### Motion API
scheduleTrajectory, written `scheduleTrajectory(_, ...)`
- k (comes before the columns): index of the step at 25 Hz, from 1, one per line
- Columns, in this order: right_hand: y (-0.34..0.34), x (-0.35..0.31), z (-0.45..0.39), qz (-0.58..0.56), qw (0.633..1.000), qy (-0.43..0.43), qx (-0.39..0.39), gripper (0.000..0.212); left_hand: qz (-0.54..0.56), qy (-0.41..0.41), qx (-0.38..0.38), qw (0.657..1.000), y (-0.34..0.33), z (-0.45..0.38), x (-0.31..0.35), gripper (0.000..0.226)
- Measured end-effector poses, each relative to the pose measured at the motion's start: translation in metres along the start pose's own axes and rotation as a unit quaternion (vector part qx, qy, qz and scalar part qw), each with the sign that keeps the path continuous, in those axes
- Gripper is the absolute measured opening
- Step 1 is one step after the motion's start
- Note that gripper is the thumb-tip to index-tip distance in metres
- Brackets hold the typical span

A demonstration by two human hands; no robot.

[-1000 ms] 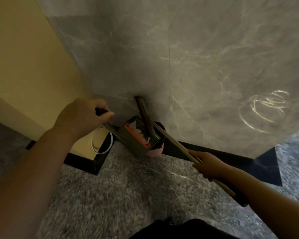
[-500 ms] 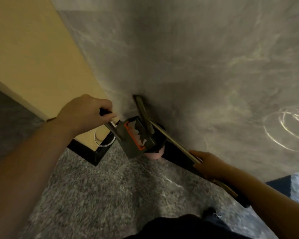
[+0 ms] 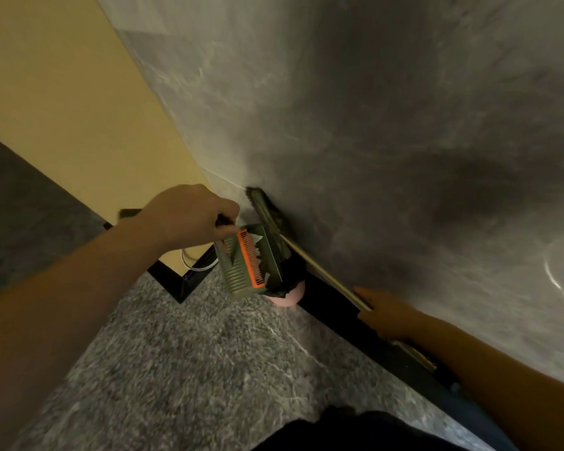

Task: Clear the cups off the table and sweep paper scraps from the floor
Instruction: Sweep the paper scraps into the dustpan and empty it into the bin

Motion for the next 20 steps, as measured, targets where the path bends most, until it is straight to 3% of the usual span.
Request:
scheduleTrajectory(8,0.011,0.024,-0.018,-0.054,0.998,0.011,0.002,0.045,0.037,0.001,-0.003,0.999,0.001,-0.019,0.018,0.053)
scheduleTrajectory(12,0.021,0.039,-0.024,-0.092,0.995,0.026,-0.001,0.041,0.044,0.044,0.004,0.998,0.003,-0.026,0.038,0.073)
scheduleTrajectory(16,0.028,0.052,-0.027,-0.102,0.994,0.036,0.005,0.040,-0.005,0.058,-0.029,0.998,0.006,-0.040,0.058,0.052)
scheduleTrajectory(20,0.033,0.064,-0.027,-0.100,0.994,0.044,0.009,0.035,-0.046,0.043,-0.027,0.998,0.013,-0.058,0.065,0.052)
Point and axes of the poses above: each hand's wrist, its own z-axis away from the middle knuckle, its own y-axis out of the back of the hand, x = y × z, the point moved 1 cm from there along -z, towards the middle knuckle, and after that the axes turned 5 degrees about x, right-handed, at the moved point
